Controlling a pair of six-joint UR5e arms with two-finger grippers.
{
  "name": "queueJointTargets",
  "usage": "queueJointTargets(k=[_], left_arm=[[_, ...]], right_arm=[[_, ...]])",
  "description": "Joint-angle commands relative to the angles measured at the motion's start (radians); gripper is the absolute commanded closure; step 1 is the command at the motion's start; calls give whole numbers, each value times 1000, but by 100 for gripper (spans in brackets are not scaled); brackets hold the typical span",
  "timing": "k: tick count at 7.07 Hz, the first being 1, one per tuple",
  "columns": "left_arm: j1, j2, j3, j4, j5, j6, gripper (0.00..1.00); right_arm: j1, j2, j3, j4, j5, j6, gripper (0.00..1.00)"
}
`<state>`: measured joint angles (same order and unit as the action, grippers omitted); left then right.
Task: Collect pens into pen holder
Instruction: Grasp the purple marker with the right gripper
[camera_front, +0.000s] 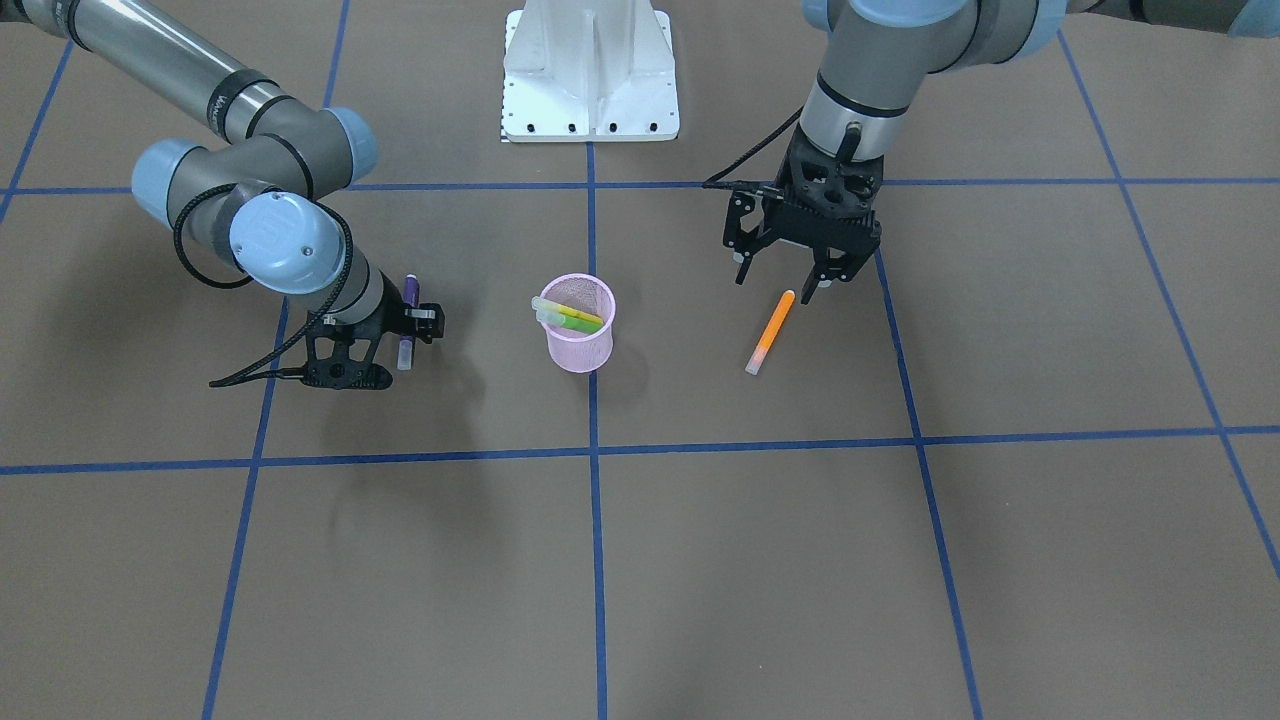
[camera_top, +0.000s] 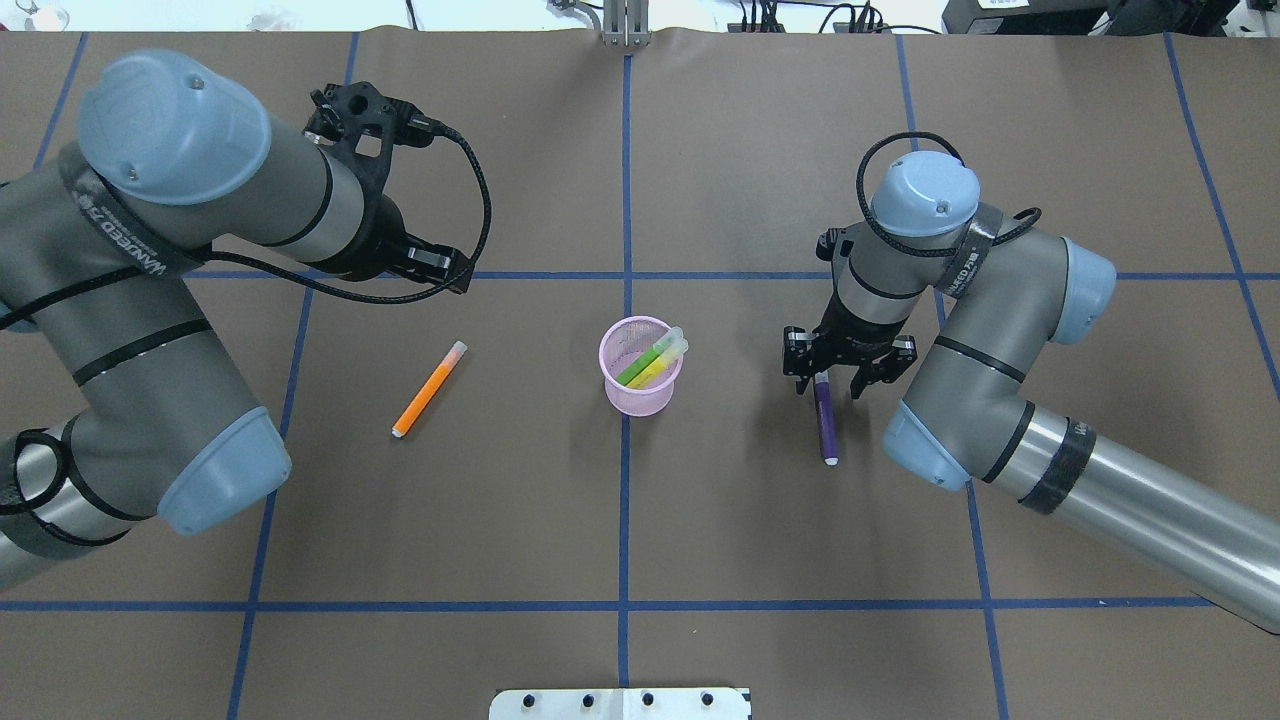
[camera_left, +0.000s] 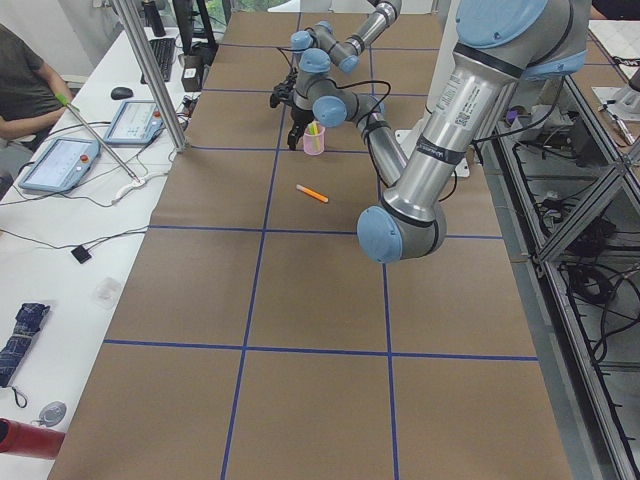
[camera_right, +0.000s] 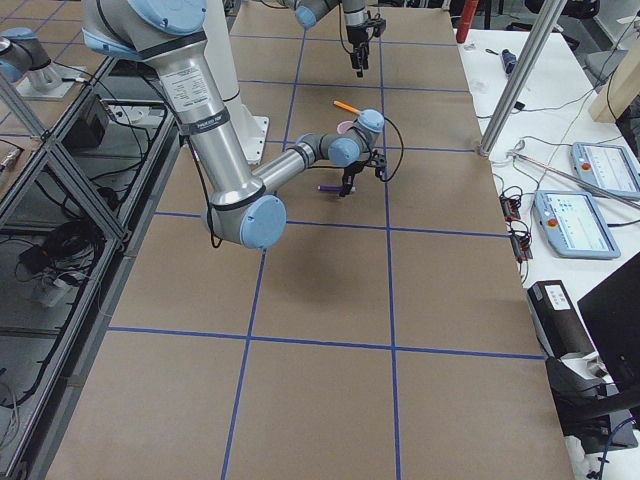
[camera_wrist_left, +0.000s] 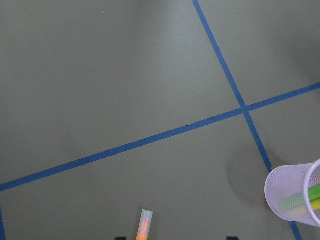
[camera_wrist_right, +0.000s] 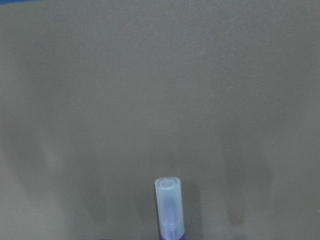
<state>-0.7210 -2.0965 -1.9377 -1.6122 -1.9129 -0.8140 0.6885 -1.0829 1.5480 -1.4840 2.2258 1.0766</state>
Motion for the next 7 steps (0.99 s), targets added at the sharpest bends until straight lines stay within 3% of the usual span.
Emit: queueJointTargets(k=[1, 7], left_arm=[[0, 1, -3, 0, 0, -1, 27], [-2, 9, -26, 2, 0, -1, 27]], right_arm=[[-1, 0, 0, 1, 0, 2, 49], [-7, 1, 0, 1, 0, 2, 54]])
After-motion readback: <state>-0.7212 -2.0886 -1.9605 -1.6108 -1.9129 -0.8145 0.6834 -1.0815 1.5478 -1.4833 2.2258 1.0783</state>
